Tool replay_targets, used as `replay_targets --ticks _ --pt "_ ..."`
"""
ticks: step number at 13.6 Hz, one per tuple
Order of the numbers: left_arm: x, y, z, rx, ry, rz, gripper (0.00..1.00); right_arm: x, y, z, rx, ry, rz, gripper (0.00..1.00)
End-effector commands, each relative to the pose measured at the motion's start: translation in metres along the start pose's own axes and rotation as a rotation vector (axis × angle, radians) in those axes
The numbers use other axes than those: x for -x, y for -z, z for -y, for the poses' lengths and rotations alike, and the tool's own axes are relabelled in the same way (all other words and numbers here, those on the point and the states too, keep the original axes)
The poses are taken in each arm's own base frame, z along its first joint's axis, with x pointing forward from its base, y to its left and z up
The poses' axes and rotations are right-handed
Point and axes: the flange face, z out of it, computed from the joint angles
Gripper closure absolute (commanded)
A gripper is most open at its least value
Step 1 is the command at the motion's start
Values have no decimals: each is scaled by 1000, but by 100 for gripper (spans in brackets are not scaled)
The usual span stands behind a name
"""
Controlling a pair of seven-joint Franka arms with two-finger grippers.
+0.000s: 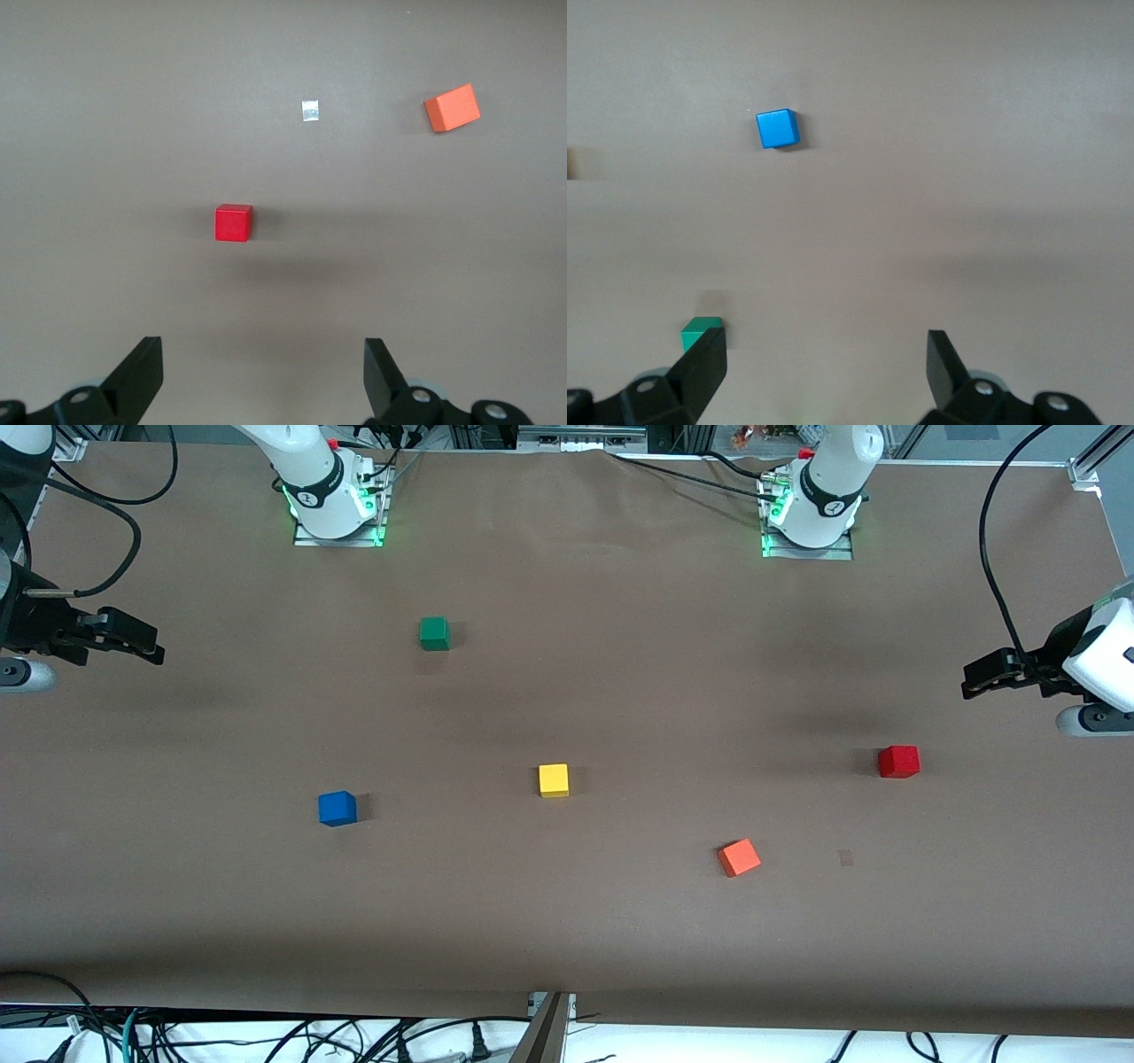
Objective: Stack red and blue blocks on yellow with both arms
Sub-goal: 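Move the left gripper toward the red cube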
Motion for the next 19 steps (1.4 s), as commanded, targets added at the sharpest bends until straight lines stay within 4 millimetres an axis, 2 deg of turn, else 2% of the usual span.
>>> replay_targets --ticks 1,4,7,9,10,11,14,16,17,19 --pt "-3 2 1 24 13 12 0 2 1 -2 7 -12 11 0" --pt "-3 1 2 22 13 22 0 2 1 -2 7 -12 11 0" --pt "-14 -17 2 14 6 40 0 2 2 -2 7 -13 9 0" --pt "-43 -67 6 18 15 77 0 2 1 -2 7 -13 11 0" --pt "-48 -75 16 10 30 71 0 2 1 -2 6 -13 11 0" --pt "-54 -94 22 10 40 92 0 2 1 -2 6 -13 11 0" --pt "-69 -168 57 22 36 140 0 2 1 -2 6 -12 11 0" --pt "-64 -217 78 35 -12 95 0 2 1 -2 6 -13 11 0" --pt "-59 -237 79 37 -30 83 0 2 1 -2 6 -13 12 0" --pt "-52 -265 78 36 -39 60 0 2 1 -3 6 -13 14 0"
